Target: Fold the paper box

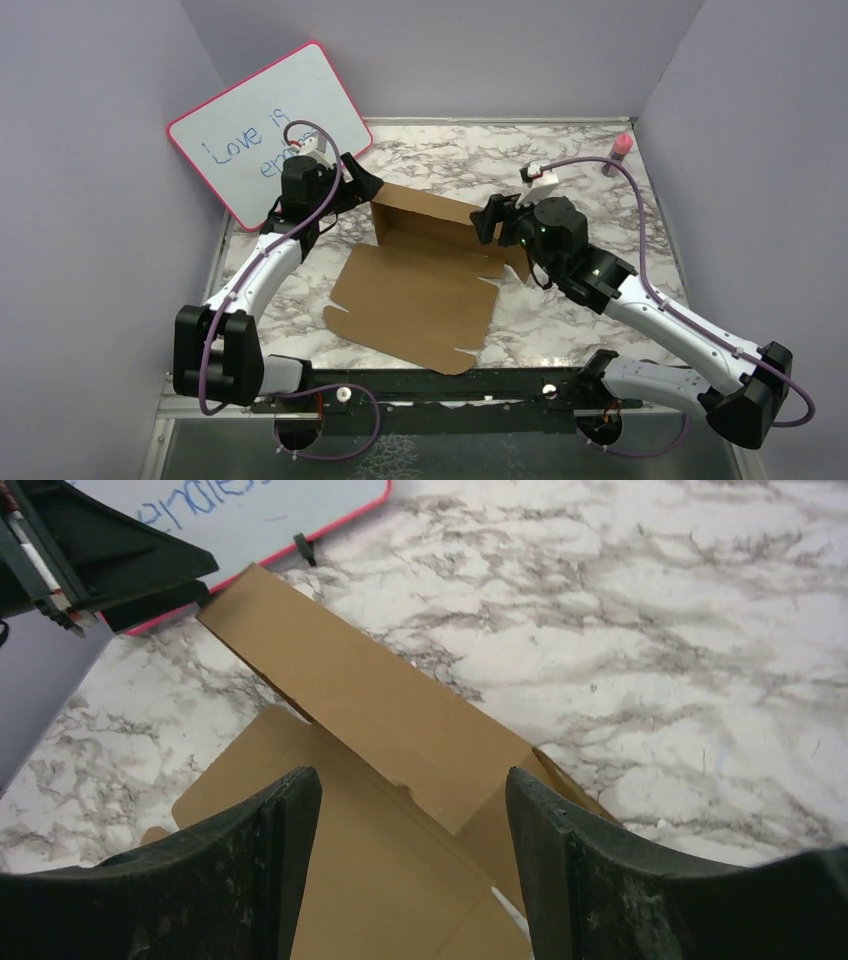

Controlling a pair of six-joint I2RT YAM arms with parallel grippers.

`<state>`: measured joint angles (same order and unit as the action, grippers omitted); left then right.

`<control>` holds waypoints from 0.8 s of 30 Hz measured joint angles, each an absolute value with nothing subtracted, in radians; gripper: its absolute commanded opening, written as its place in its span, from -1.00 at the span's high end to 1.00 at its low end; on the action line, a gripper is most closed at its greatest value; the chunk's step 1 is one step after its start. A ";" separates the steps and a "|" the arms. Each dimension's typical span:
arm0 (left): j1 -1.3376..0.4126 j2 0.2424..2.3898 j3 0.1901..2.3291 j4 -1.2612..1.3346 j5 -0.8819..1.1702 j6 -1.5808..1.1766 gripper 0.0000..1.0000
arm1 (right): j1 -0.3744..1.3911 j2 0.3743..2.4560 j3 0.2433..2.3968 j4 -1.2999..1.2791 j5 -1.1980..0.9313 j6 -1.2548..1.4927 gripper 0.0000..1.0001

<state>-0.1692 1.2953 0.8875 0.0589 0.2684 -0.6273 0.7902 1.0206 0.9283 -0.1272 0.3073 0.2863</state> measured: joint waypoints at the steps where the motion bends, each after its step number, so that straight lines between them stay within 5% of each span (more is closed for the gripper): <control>1: -0.169 1.308 0.892 0.058 0.276 -0.626 -0.67 | 0.790 1.024 0.915 -0.132 0.318 0.312 -0.44; 9: -0.170 1.372 0.908 0.059 0.355 -0.632 -0.61 | 0.790 1.090 0.833 -0.127 0.352 0.482 -0.28; 24: -0.191 1.383 0.868 0.110 0.423 -0.664 -0.16 | 0.784 1.222 0.747 0.133 0.310 0.504 -0.23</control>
